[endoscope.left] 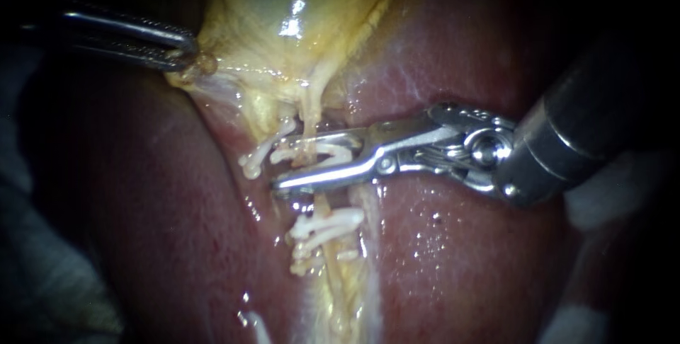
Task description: Clipping third clip right tube
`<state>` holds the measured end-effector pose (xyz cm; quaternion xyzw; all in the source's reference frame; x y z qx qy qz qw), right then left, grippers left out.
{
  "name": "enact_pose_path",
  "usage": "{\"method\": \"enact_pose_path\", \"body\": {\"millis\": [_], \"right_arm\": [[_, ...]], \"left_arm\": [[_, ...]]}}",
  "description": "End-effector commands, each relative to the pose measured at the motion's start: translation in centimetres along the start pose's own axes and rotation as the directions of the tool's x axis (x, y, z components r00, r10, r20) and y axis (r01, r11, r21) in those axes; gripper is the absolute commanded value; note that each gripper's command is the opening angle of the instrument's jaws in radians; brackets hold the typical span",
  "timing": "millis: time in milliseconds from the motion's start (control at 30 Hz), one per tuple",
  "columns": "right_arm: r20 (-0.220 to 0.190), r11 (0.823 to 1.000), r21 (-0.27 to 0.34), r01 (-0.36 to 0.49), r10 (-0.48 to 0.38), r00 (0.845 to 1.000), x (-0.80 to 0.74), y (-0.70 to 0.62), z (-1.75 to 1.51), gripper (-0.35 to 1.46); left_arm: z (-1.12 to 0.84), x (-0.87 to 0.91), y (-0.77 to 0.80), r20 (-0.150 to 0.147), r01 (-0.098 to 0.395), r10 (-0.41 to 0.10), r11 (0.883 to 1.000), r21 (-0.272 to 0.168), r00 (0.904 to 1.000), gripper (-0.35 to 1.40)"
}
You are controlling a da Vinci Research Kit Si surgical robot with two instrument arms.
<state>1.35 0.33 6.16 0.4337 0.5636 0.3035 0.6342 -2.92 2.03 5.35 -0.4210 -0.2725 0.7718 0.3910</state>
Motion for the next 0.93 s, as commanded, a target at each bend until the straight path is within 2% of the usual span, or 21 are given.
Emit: {"method": "enact_pose_path", "body": {"millis": [33, 300, 467, 600, 900, 933], "right_arm": [[0.002, 1.0, -0.001, -0.012, 0.012, 1.0, -0.01, 0.0, -0.03, 0.2], [0.004, 0.997, 0.002, -0.071, 0.071, 0.997, -0.03, -0.03, -0.11, -0.34], [-0.005, 0.994, -0.018, -0.111, 0.111, 0.994, -0.06, -0.07, -0.17, -0.35], [0.04, 0.992, -0.068, -0.109, 0.111, 0.993, -0.1, -0.09, -0.18, -0.35], [0.044, 0.992, -0.072, -0.107, 0.111, 0.993, -0.11, -0.08, -0.17, -0.35], [0.044, 0.992, -0.073, -0.106, 0.11, 0.993, -0.12, -0.06, -0.15, -0.29]], "left_arm": [[0.0, 0.0, 0.0, 0.0, 0.0, 0.0, 1.0, 0.0, 1.0, -0.35], [0.01, 0.0, 0.0, 0.0, -0.001, 0.001, 1.0, 0.0, 1.0, -0.35], [0.01, 0.0, 0.0, 0.0, -0.001, 0.001, 1.0, 0.0, 1.0, -0.35], [0.01, 0.0, 0.0, 0.0, -0.001, 0.001, 1.0, 0.0, 1.0, -0.35], [0.01, 0.0, -0.01, 0.0, -0.001, 0.001, 1.0, 0.0, 1.0, -0.35], [0.01, 0.0, -0.01, 0.0, -0.001, 0.001, 1.0, 0.0, 1.0, -0.35]]}}
